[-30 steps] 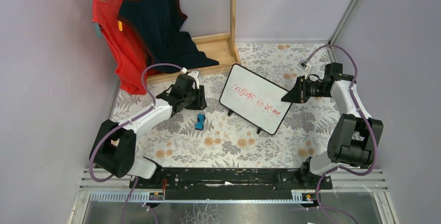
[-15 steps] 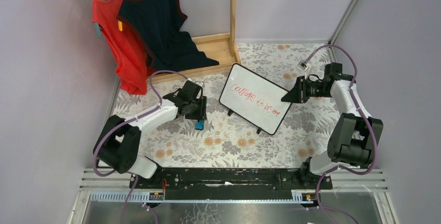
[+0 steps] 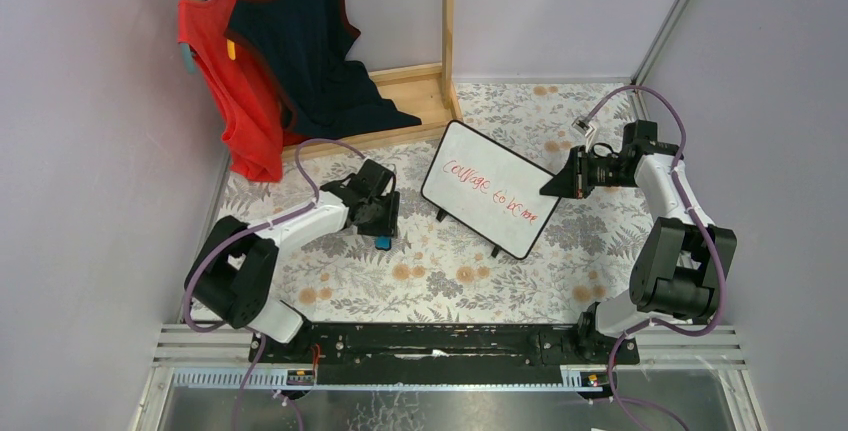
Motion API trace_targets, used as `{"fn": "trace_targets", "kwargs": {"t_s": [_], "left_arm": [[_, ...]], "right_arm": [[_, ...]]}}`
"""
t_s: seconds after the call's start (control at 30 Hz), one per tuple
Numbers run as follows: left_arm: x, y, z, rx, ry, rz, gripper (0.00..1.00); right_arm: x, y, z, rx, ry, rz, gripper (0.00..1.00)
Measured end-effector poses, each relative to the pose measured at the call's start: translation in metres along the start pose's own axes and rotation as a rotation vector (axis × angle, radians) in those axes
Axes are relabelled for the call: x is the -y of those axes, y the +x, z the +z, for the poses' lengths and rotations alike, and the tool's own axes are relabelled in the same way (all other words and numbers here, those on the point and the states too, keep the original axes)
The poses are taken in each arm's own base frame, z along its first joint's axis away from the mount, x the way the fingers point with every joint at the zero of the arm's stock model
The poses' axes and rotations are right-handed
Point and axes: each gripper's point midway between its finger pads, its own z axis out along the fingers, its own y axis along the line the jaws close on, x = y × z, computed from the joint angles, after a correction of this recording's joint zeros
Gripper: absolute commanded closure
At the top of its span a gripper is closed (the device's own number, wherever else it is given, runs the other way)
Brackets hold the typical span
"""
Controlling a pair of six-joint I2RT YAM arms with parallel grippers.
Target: Erase the whiteboard
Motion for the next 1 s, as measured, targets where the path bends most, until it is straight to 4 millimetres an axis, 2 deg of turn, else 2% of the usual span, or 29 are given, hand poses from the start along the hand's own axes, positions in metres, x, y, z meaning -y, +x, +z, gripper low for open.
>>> {"fn": "trace_targets", "kwargs": {"t_s": [0.53, 1.0], "left_arm": [[-0.0104, 0.0047, 0.0061, -0.012, -0.070, 0.003, 0.57], [-0.0064, 0.0010, 0.0019, -0.008, -0.082, 0.018, 0.57]], "right_arm": [[0.0003, 0.0002, 0.0000, -0.001, 0.000, -0.004, 1.00], [0.0001, 0.0003, 0.0002, -0.001, 0.000, -0.003, 1.00]]}}
